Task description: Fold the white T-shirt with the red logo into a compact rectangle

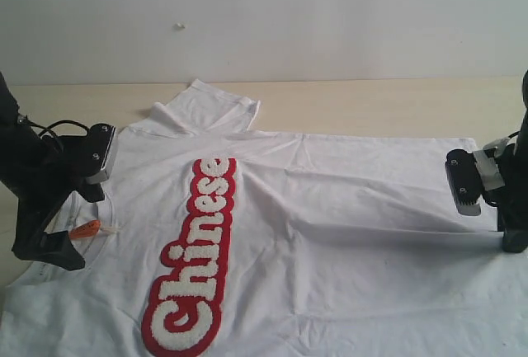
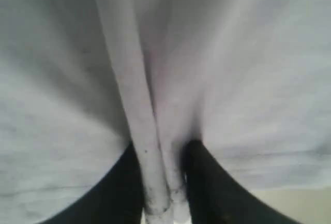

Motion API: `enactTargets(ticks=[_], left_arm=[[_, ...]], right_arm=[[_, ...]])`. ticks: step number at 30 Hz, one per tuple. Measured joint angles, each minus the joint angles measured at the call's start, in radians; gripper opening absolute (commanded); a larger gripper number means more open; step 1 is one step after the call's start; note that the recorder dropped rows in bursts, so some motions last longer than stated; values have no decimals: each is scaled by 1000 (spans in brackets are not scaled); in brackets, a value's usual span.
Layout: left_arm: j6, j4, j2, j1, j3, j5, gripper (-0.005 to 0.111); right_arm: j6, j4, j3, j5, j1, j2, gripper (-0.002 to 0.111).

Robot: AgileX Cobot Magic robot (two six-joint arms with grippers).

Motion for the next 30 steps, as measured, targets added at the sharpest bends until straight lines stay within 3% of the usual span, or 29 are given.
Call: enactTargets(ticks=[2, 17, 30], left_arm=[[0, 0, 0, 0, 0, -2, 105], [28, -6, 51, 0, -6, -58, 105], [-62, 72, 121, 0, -117, 76, 103]], right_arm=[[6, 0, 0, -7, 0, 0, 0], [62, 16, 0, -11, 0, 0, 0], [62, 16, 0, -11, 0, 0, 0]])
